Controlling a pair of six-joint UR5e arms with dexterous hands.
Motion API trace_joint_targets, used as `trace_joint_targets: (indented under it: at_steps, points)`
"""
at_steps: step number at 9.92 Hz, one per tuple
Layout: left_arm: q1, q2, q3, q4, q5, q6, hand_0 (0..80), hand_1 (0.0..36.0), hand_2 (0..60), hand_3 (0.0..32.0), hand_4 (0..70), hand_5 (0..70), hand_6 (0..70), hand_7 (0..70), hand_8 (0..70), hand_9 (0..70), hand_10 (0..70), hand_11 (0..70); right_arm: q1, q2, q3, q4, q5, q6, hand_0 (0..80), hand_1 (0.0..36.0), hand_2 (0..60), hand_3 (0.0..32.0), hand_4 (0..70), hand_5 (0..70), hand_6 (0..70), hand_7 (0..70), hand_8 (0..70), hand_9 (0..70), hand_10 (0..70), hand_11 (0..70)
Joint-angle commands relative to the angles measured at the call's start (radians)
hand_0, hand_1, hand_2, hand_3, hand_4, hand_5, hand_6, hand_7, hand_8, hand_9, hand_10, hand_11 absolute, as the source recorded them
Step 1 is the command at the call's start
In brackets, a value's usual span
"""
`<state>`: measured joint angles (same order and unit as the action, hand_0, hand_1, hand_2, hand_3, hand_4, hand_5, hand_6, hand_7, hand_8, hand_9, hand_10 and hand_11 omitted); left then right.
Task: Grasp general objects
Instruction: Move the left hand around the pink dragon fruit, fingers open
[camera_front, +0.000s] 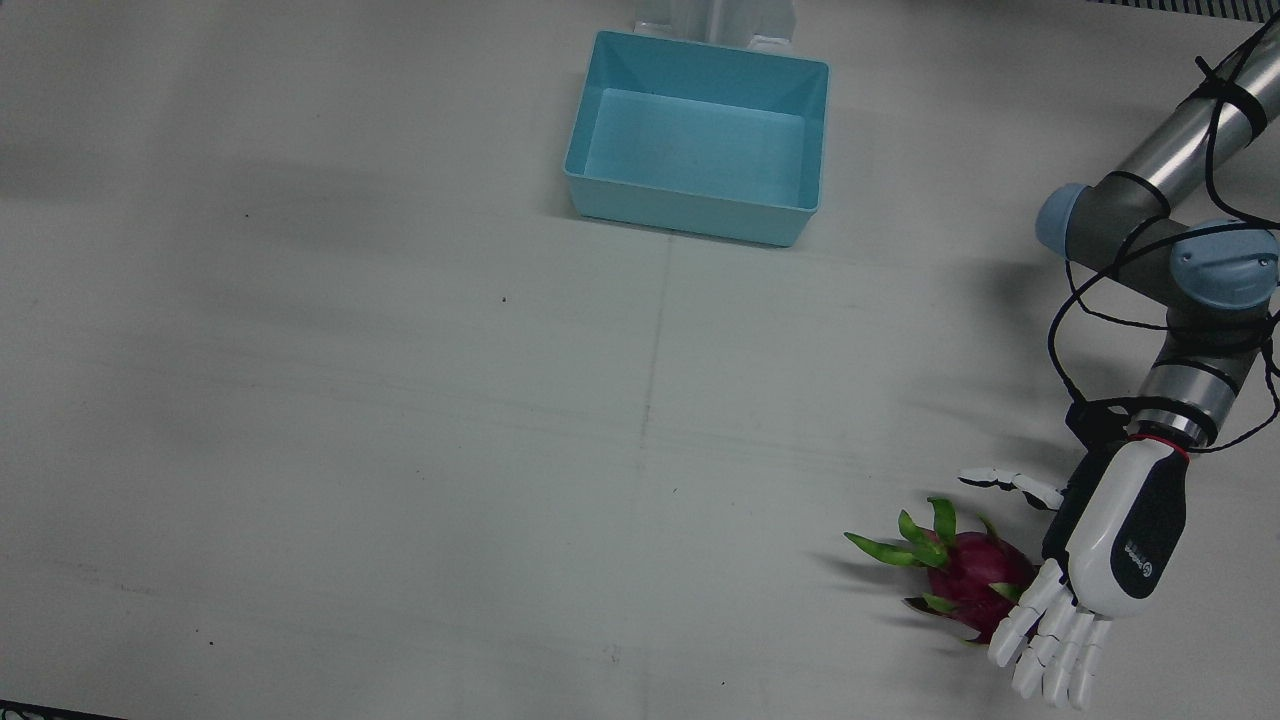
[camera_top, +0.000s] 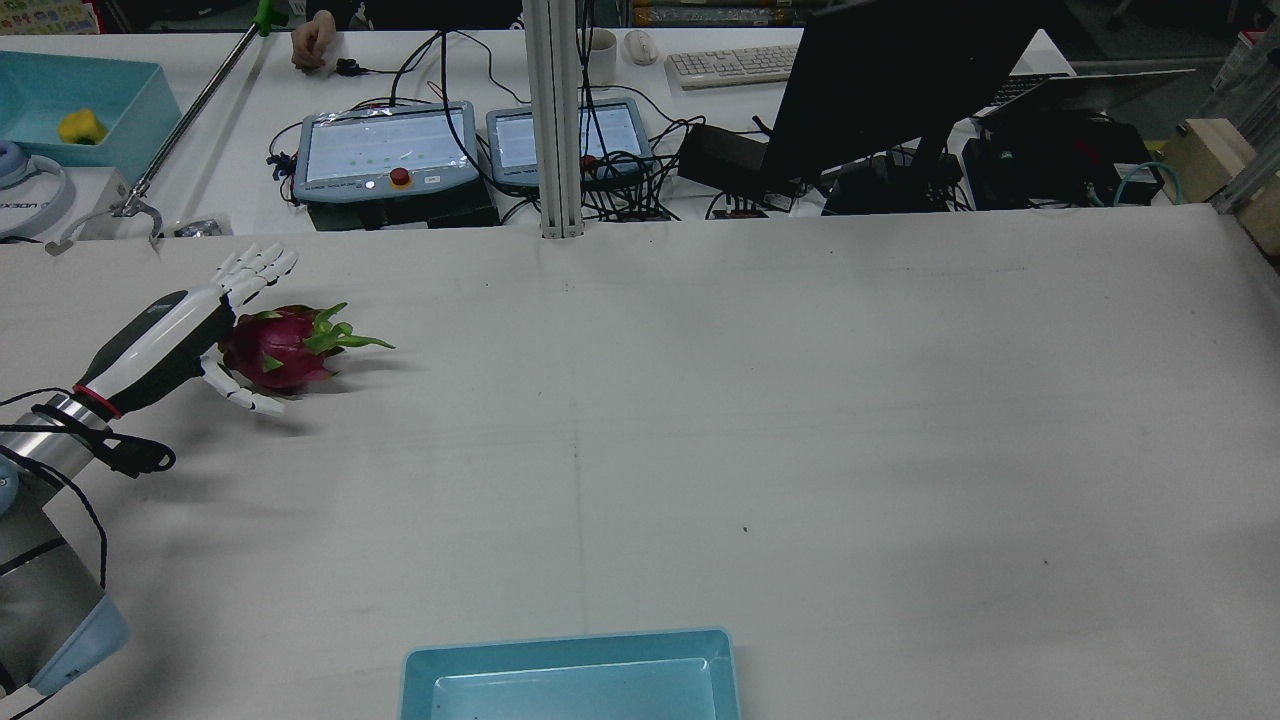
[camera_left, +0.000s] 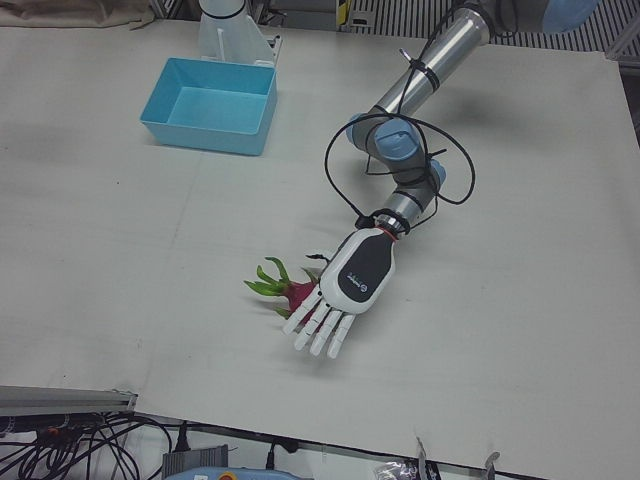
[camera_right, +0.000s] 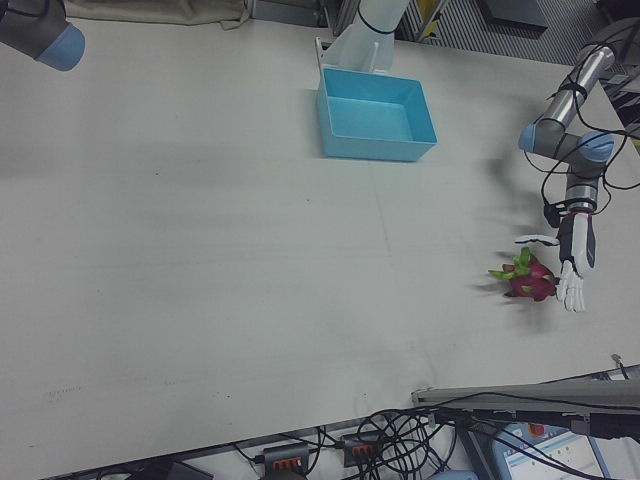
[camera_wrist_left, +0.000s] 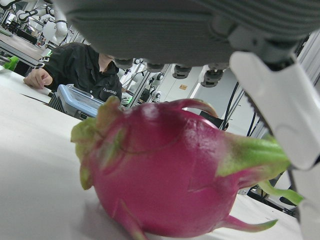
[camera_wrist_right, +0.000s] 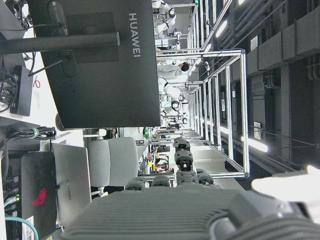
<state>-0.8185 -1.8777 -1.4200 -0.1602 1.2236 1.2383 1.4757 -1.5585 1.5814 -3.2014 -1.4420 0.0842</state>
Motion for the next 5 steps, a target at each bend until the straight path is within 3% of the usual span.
trace_joint_targets:
  at_steps: [1,2,4,5]
  points:
    - [0.007,-0.024,0.048,-0.022,0.001,0.001,62.6,35.9,19.3,10.4,0.0,0.0,0.0,5.8,0.0,0.0,0.0,0.0,0.0,0.0,0.0,0.0,0.0,0.0,0.0,0.0,0.0,0.0,0.0,0.0,0.0,0.0,0.0,0.0,0.0,0.0]
    - [0.009,-0.031,0.052,-0.025,-0.001,0.001,62.6,36.0,20.0,14.2,0.0,0.0,0.0,5.4,0.0,0.0,0.0,0.0,0.0,0.0,-0.001,0.0,0.0,0.0,0.0,0.0,0.0,0.0,0.0,0.0,0.0,0.0,0.0,0.0,0.0,0.0]
    - [0.009,-0.032,0.062,-0.044,-0.038,0.023,62.4,35.8,19.4,9.8,0.0,0.0,0.0,5.6,0.0,0.0,0.0,0.0,0.0,0.0,0.0,0.0,0.0,0.0,0.0,0.0,0.0,0.0,0.0,0.0,0.0,0.0,0.0,0.0,0.0,0.0]
    - [0.01,-0.032,0.065,-0.047,-0.042,0.023,62.3,35.5,19.2,6.0,0.0,0.0,0.0,6.7,0.0,0.0,0.0,0.0,0.0,0.0,0.0,0.0,0.0,0.0,0.0,0.0,0.0,0.0,0.0,0.0,0.0,0.0,0.0,0.0,0.0,0.0]
